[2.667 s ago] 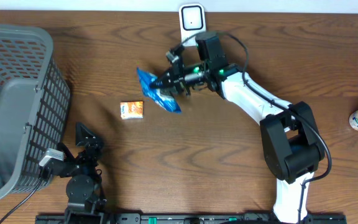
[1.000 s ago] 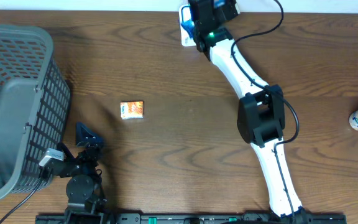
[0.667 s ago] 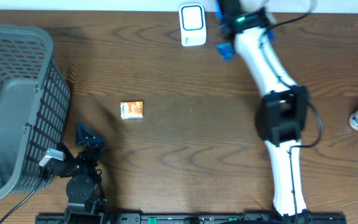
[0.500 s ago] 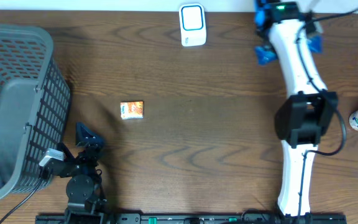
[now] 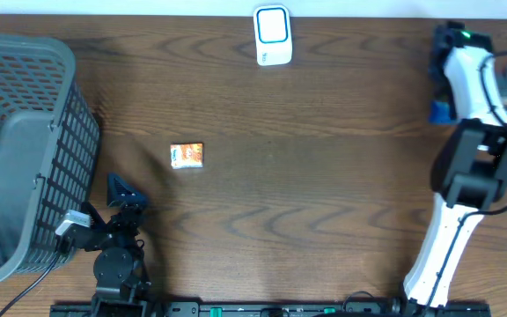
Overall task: Scan the item barcode
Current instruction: 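Carry the Oreo pack to the far right and release it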
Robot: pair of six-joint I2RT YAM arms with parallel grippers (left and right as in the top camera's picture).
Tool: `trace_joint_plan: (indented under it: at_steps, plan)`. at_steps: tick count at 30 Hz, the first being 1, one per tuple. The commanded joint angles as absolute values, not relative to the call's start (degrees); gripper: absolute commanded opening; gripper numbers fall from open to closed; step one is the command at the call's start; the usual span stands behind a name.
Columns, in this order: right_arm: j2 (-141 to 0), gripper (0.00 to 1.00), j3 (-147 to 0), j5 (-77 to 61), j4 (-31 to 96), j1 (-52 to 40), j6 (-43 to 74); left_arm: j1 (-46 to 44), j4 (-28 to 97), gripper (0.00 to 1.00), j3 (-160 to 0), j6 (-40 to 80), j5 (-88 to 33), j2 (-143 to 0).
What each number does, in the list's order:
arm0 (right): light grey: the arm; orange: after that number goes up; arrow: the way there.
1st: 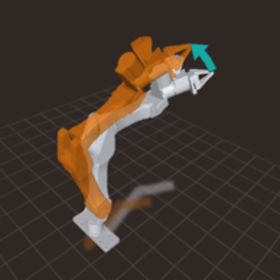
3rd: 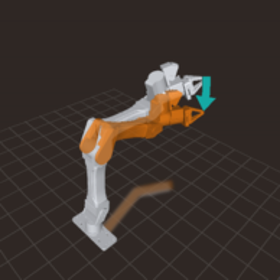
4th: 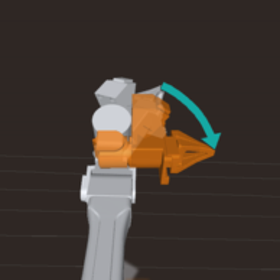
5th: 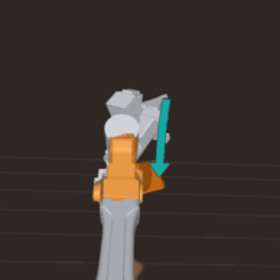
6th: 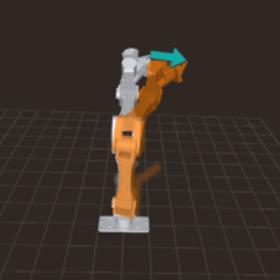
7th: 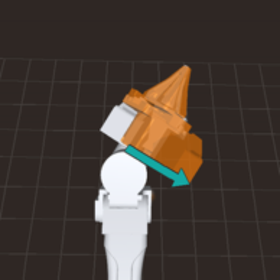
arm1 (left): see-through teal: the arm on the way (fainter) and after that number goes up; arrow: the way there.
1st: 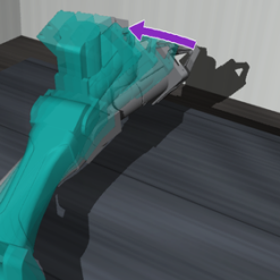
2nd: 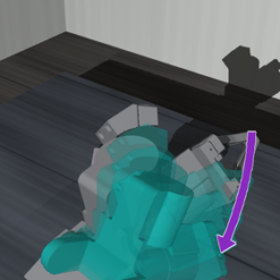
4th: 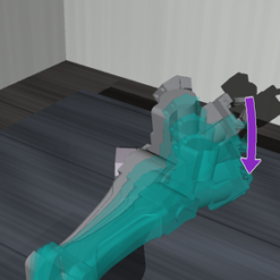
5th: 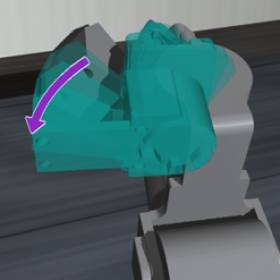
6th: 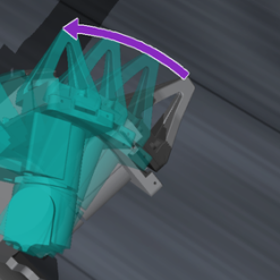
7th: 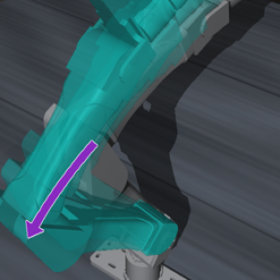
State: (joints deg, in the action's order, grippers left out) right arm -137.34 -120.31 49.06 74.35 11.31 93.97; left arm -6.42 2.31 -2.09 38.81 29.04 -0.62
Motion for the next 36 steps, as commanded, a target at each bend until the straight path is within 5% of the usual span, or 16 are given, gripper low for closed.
trace_joint_plan:
  at_steps: [1,2,6,8,10,13,23,26,36]
  plan:
    - [-136.77,0.01,-118.45,49.06,74.46,14.44,95.55,-6.13,4.05,0.98,-1.06,38.44,29.36,-0.40]
    - [-136.77,0.01,-118.39,48.47,74.85,15.18,95.55,-6.13,4.05,0.98,-1.06,38.44,29.36,-0.40]
    - [-136.66,0.30,-118.45,47.48,75.92,16.08,95.57,-6.13,4.03,0.98,-1.06,38.44,29.36,-0.40]
    - [-136.38,0.48,-118.45,47.51,77.06,15.84,95.66,-6.13,4.03,0.98,-1.06,38.44,29.36,-0.40]
    - [-135.79,0.76,-118.45,47.66,78.76,15.38,97.62,-6.13,4.03,0.98,-1.06,38.44,29.36,-0.40]
    - [-134.50,0.93,-118.45,48.49,81.52,14.52,100.92,-6.13,4.03,0.98,-1.06,38.44,29.36,-0.40]
    - [-123.59,0.92,-118.45,50.50,94.85,4.45,117.54,-6.13,4.03,0.98,-1.06,38.44,29.36,-0.40]
    - [-121.75,0.99,-118.45,50.50,96.25,-0.56,117.54,-6.13,4.03,0.98,-1.06,38.44,29.36,-0.40]
    - [-121.40,0.99,-118.45,47.16,95.15,-20.82,111.90,-6.13,4.05,0.98,-1.06,38.46,29.36,-0.40]
